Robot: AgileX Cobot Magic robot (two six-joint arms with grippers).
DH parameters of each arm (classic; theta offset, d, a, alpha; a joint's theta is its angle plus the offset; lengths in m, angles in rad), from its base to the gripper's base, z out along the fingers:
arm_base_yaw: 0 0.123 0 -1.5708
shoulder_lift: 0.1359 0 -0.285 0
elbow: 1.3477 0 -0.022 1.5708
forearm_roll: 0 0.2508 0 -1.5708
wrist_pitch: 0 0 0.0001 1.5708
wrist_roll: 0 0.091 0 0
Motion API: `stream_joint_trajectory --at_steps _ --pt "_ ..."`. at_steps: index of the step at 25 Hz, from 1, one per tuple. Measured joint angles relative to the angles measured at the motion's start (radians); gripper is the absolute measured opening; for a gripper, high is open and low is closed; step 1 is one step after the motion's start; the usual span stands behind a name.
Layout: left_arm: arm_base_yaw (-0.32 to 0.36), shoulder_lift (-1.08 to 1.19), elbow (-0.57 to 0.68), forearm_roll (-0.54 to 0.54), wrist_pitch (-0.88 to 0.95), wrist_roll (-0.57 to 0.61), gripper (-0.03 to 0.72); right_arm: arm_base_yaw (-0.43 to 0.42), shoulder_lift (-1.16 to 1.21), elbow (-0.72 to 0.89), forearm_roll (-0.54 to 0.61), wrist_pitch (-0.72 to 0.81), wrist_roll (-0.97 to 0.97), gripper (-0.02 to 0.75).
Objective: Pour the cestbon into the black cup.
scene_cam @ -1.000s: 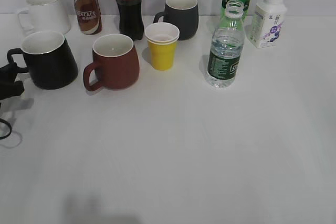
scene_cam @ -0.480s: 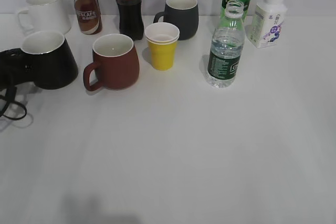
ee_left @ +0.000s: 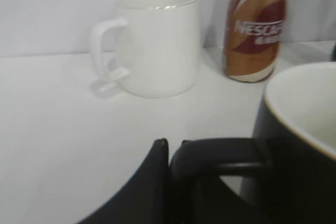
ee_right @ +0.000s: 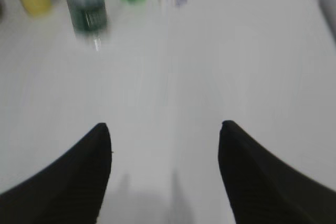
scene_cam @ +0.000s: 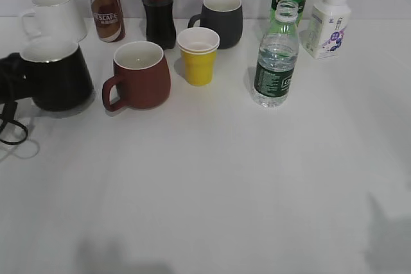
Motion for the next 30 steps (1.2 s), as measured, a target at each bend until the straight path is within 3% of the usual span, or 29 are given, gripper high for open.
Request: stream_joint_trajectory --at_steps 5,8,12,16,20,22,26,30 --pt "0.0 -0.113 0.037 0.0 0.011 0.0 0.032 0.0 0.196 0.02 0.185 -0.479 -0.154 0.482" --pt "0.0 -0.176 0.04 0.001 0.047 0.0 0.032 0.0 0.361 0.045 0.275 -0.642 -0.229 0.482" --pt "0.0 -0.246 0.04 0.012 0.088 0.0 0.032 0.022 0.564 0.089 0.31 -0.854 -0.257 0.482" --pt "0.0 -0.309 0.042 0.052 0.118 0.0 0.032 0.156 0.781 0.136 0.281 -1.06 -0.173 0.482" --pt "0.0 -0.355 0.044 0.066 0.127 0.0 0.032 0.34 1.002 0.159 0.135 -1.33 -0.02 0.491" --pt "0.0 -0.375 0.044 0.068 0.141 0.0 0.032 0.389 1.153 0.159 0.082 -1.471 0.023 0.531" --pt "0.0 -0.404 0.044 0.068 0.182 0.0 0.032 0.408 1.404 0.159 0.031 -1.683 0.13 0.638" --pt "0.0 -0.426 0.045 0.068 0.196 0.0 0.032 0.408 1.566 0.147 0.013 -1.799 0.2 0.662"
